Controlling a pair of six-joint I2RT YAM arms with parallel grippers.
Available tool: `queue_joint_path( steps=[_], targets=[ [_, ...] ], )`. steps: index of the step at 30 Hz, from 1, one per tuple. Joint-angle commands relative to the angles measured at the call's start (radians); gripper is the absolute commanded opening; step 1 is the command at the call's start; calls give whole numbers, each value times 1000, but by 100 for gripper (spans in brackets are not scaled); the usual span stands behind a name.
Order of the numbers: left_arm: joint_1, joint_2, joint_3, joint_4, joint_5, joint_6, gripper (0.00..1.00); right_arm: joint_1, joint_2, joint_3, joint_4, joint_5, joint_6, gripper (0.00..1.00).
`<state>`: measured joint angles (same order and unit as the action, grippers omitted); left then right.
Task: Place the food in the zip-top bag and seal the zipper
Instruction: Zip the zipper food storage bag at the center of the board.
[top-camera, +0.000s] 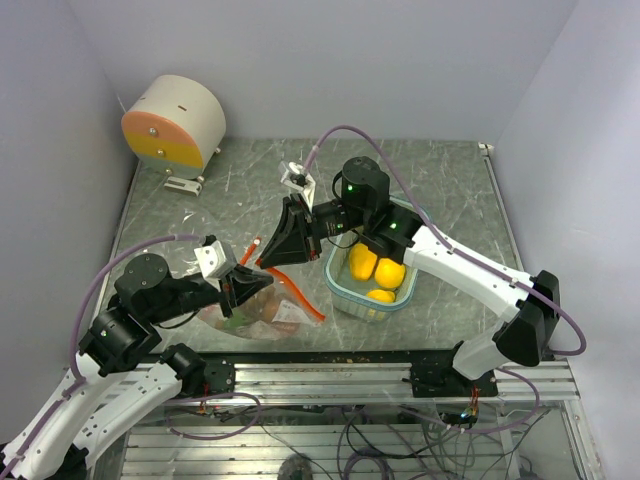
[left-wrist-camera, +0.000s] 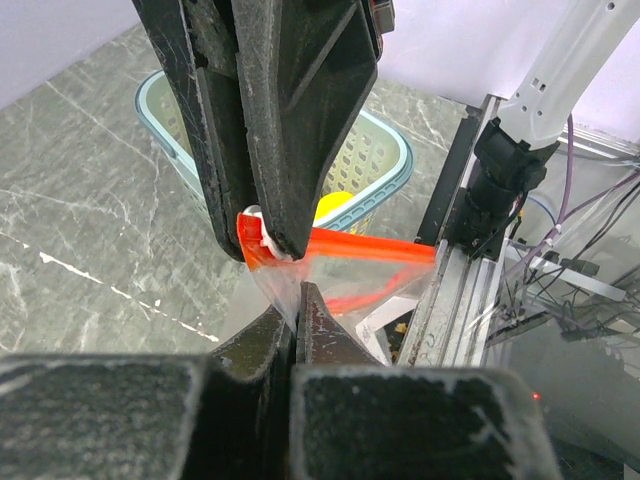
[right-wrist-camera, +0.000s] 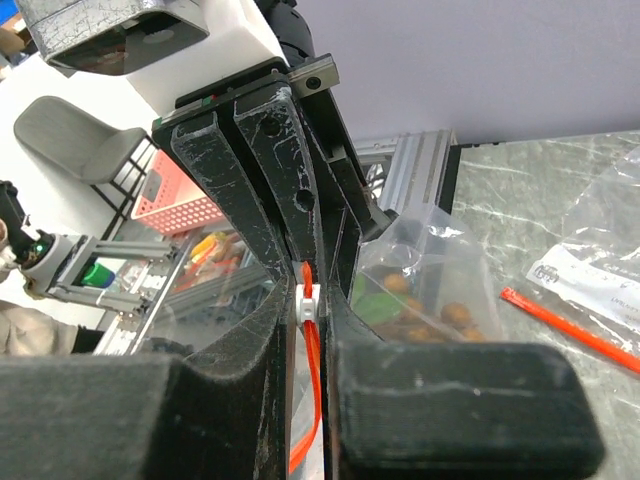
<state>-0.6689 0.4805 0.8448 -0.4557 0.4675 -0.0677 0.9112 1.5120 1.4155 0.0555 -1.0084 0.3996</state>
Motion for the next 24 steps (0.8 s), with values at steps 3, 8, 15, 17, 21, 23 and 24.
queue_joint_path(
  steps=[3, 8, 15, 17, 21, 23, 24],
  targets=[
    [1, -20, 59, -21, -54, 18, 7, -9, -15, -20, -23, 4, -55, 5],
    [0, -42, 73, -34, -87, 21, 7, -11, -16, -31, -75, 15, -120, 5],
    [0, -63, 78, -8, -96, -2, 7, -11, -6, -51, -123, 39, -172, 5],
    [0, -68, 83, -9, -108, -5, 7, -11, -3, -53, -141, 48, -191, 5],
    [0, -85, 94, -16, -142, -10, 7, -13, -9, -64, -173, 66, -225, 5],
    [0, -96, 99, -21, -164, -13, 7, -13, -15, -75, -176, 69, -232, 5],
    [0, -103, 102, -22, -175, -13, 7, -13, -16, -78, -179, 71, -238, 5]
  ],
)
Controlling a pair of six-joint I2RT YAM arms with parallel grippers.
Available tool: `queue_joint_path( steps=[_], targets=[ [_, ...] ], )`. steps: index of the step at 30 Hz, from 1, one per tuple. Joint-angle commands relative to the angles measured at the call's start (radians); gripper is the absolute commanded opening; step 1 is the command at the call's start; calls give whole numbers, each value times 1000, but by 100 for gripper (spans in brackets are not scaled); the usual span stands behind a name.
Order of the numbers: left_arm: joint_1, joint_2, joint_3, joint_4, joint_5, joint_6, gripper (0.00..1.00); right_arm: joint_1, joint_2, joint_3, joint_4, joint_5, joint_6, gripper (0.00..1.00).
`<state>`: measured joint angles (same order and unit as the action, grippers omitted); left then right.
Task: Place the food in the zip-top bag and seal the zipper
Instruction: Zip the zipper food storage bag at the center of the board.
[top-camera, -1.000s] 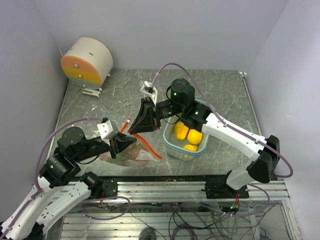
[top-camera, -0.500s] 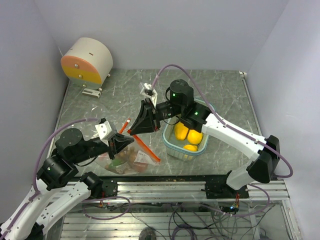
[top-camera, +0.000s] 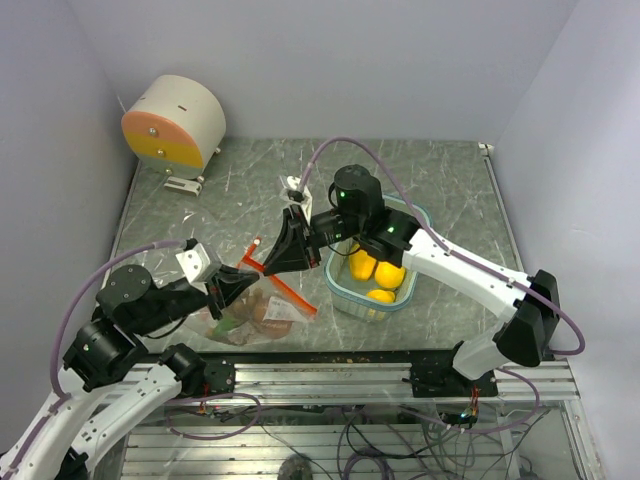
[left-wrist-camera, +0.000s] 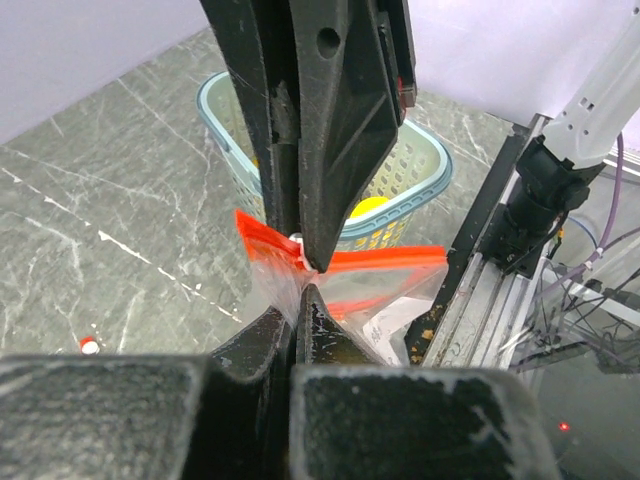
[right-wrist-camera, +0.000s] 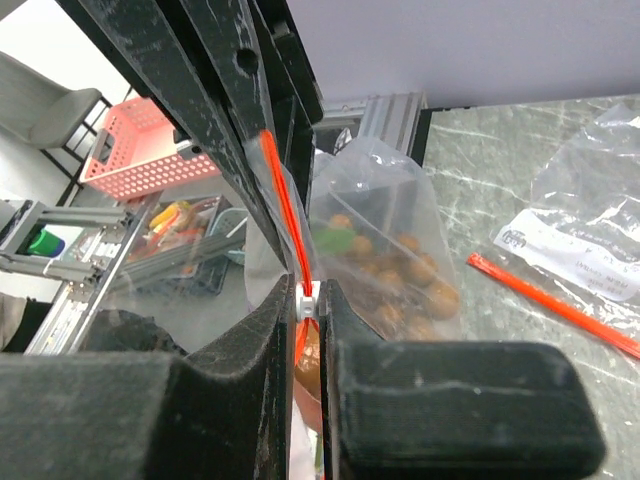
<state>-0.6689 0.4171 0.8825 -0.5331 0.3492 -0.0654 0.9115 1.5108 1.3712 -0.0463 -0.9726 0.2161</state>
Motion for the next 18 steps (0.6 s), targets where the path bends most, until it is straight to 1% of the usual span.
queue_joint_path(
  steps=[1, 6, 11, 18],
  targets=[
    [1, -45, 67, 51, -69, -15, 7, -13, -17, -37, -87, 39, -62, 5],
    [0, -79, 93, 15, -167, -6, 7, -17, -31, -56, -127, 69, -98, 5],
    [0, -135, 103, -4, -286, -9, 7, -23, -60, -97, -124, 98, -101, 5],
    [0, -191, 119, -26, -417, -11, 7, -31, -90, -147, -116, 120, -96, 5]
  ],
)
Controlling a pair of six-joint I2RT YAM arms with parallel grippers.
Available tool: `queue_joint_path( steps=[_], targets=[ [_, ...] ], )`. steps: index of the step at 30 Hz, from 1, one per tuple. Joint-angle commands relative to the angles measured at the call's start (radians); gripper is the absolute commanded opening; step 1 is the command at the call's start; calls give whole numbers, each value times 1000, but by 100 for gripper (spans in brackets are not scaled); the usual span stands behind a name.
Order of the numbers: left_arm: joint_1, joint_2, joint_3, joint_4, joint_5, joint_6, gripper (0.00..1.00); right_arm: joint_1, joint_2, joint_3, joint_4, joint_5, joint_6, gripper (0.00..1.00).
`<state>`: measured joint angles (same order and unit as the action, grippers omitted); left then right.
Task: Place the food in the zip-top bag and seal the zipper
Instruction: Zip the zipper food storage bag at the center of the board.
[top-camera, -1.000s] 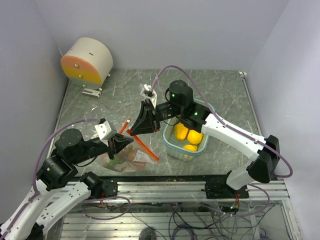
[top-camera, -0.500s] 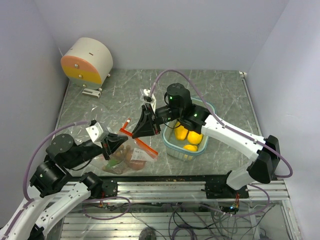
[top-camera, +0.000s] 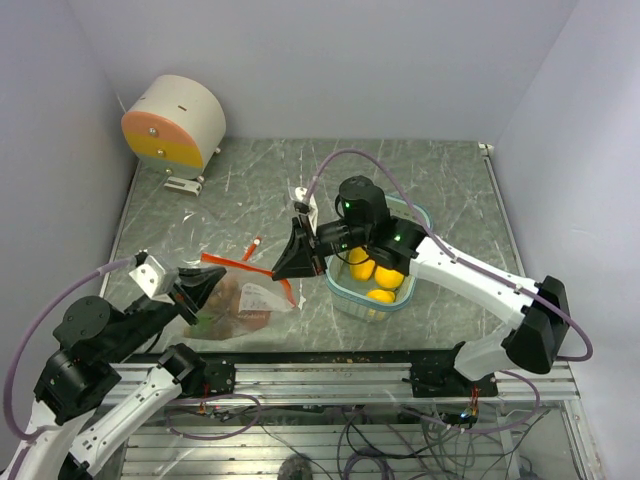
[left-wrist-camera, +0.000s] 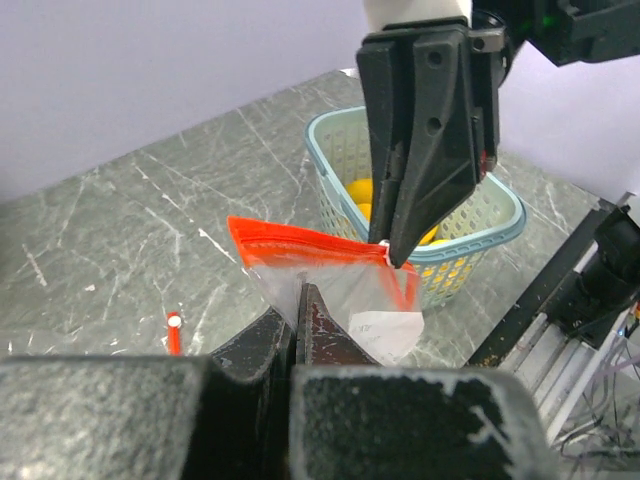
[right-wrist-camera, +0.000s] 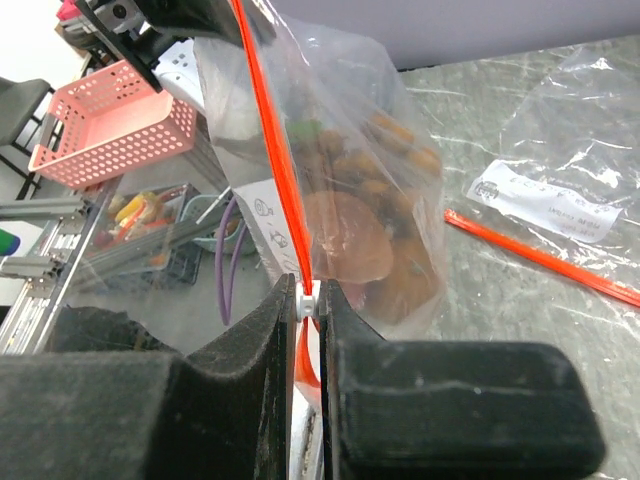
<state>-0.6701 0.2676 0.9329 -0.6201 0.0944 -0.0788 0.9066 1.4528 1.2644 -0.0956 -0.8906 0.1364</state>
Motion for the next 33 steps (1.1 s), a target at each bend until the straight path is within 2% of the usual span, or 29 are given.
queue_joint_path(
  steps=[1, 12, 21, 33],
  targets=[
    [1, -48, 73, 60, -176, 2, 7, -25, -33, -47, -67, 40, -16, 5],
    [1, -83, 68, 82, -304, -19, 7, -28, -44, -130, -47, 64, 7, 5],
    [2, -90, 49, 108, -374, -50, 7, -28, -38, -171, -44, 153, 20, 5],
    [1, -100, 49, 123, -421, -55, 7, -27, -18, -217, -50, 224, 22, 5]
  ],
)
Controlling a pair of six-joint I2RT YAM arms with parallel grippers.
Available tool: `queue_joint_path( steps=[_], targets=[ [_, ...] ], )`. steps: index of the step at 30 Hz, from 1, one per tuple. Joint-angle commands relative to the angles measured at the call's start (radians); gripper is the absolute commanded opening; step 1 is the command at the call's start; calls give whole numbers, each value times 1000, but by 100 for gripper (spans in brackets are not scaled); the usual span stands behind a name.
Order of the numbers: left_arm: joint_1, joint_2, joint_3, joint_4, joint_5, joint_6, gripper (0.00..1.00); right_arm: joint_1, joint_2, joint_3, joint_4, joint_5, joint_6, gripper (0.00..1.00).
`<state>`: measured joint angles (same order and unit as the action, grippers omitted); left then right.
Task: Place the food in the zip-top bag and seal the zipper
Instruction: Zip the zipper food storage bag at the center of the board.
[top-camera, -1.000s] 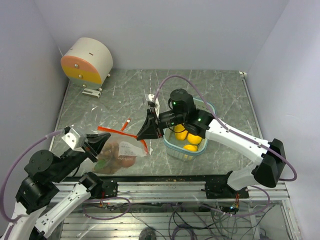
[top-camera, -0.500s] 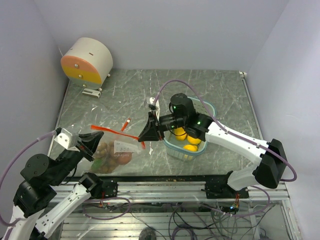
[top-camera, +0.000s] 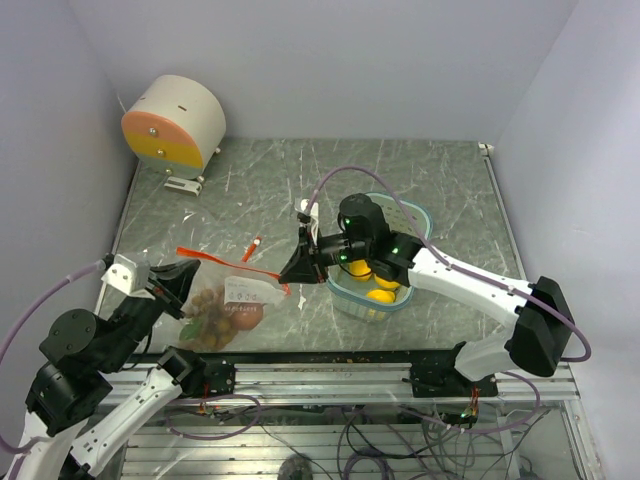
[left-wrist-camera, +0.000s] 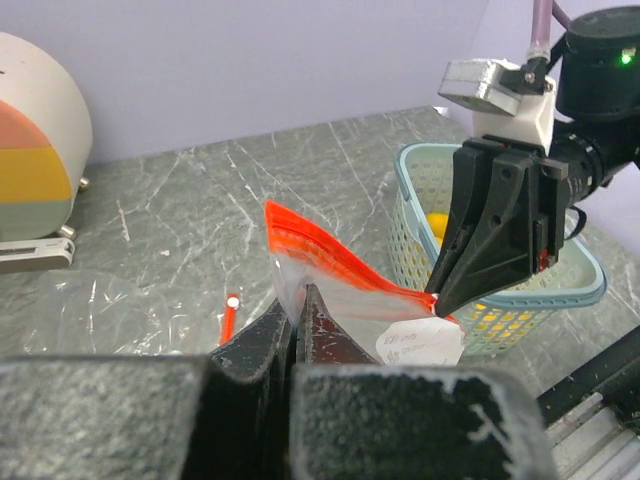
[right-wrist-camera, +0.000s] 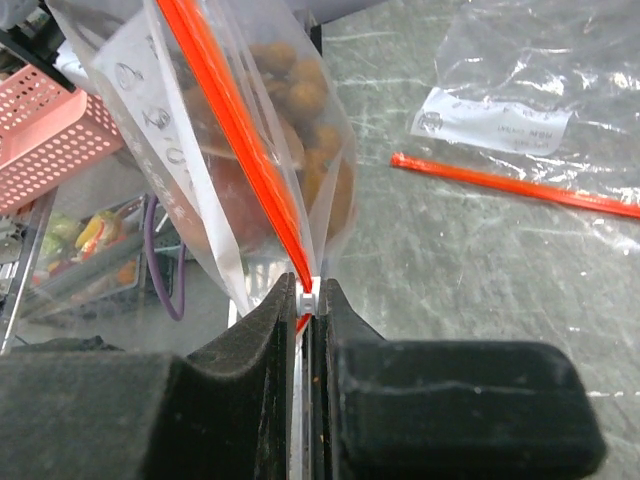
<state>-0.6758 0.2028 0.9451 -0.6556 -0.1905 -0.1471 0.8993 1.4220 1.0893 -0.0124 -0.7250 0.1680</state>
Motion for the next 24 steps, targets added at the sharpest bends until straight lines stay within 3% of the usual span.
queue_joint_path(
  steps=[1, 8, 10, 18, 20, 24],
  targets=[
    [7, -35, 36, 160, -138, 14, 7, -20, 14, -45, -134, 60, -9, 5],
    [7, -31, 31, 178, -139, 14, 7, -20, 7, -61, -122, 57, -3, 5],
    [7, -24, 24, 188, -136, 8, 7, -20, 4, -52, -114, 51, 4, 11],
    [7, 8, -1, 235, -128, -30, 7, -22, -51, -12, -2, 167, 170, 75],
    [7, 23, -8, 251, -130, -48, 7, -22, -83, -15, 17, 217, 196, 97],
    [7, 76, -20, 288, -184, -117, 7, -23, -130, -5, -50, 410, 198, 100]
  ],
)
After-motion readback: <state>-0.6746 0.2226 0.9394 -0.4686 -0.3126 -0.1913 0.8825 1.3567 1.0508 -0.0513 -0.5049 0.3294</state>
